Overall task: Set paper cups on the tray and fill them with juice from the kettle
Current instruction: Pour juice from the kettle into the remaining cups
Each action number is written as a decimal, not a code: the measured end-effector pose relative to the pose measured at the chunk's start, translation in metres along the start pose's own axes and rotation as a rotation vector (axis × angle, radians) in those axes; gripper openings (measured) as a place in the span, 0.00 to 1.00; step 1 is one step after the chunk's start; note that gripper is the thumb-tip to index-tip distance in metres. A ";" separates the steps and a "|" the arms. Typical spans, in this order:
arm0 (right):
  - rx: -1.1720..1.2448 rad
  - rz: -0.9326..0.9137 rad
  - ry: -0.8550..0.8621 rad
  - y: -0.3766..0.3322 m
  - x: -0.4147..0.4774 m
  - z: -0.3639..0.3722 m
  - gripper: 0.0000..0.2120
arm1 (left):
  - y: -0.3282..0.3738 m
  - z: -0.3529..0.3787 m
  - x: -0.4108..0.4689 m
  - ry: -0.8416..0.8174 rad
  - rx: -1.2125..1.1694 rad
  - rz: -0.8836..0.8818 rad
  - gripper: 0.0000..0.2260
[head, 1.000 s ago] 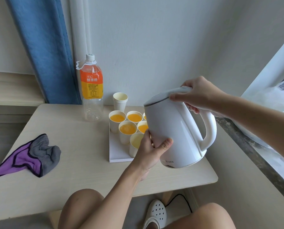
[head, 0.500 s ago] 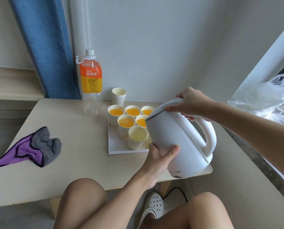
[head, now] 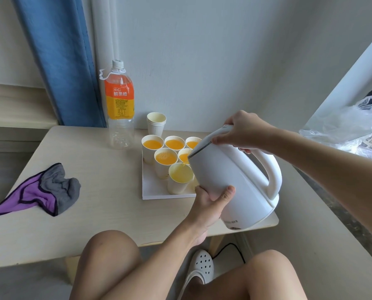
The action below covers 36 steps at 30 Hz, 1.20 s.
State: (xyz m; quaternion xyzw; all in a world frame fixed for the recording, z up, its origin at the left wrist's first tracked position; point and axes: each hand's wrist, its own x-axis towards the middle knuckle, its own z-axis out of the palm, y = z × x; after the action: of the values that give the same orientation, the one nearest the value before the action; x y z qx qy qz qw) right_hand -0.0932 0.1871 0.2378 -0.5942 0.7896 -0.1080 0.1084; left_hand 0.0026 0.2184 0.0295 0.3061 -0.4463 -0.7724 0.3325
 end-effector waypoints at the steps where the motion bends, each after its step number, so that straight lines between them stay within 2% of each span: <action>1: 0.002 0.001 0.000 0.000 0.000 0.000 0.15 | 0.000 0.000 0.000 -0.001 -0.002 0.001 0.53; 19: -0.006 0.006 0.006 -0.001 -0.004 0.001 0.17 | 0.003 0.000 -0.003 -0.021 -0.002 0.008 0.52; 23: -0.019 0.017 0.015 -0.002 -0.007 0.002 0.17 | 0.005 0.000 -0.006 -0.029 -0.016 0.014 0.47; 27: -0.033 0.014 0.022 -0.002 -0.008 0.000 0.17 | 0.007 0.001 -0.006 -0.039 -0.023 0.028 0.50; 36: -0.045 0.015 0.047 0.000 -0.008 0.000 0.16 | 0.006 0.001 -0.006 -0.080 -0.006 0.051 0.41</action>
State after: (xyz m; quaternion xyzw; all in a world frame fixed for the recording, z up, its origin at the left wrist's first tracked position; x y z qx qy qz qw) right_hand -0.0911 0.1951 0.2383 -0.5877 0.7987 -0.1033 0.0772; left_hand 0.0067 0.2214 0.0363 0.2625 -0.4646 -0.7766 0.3350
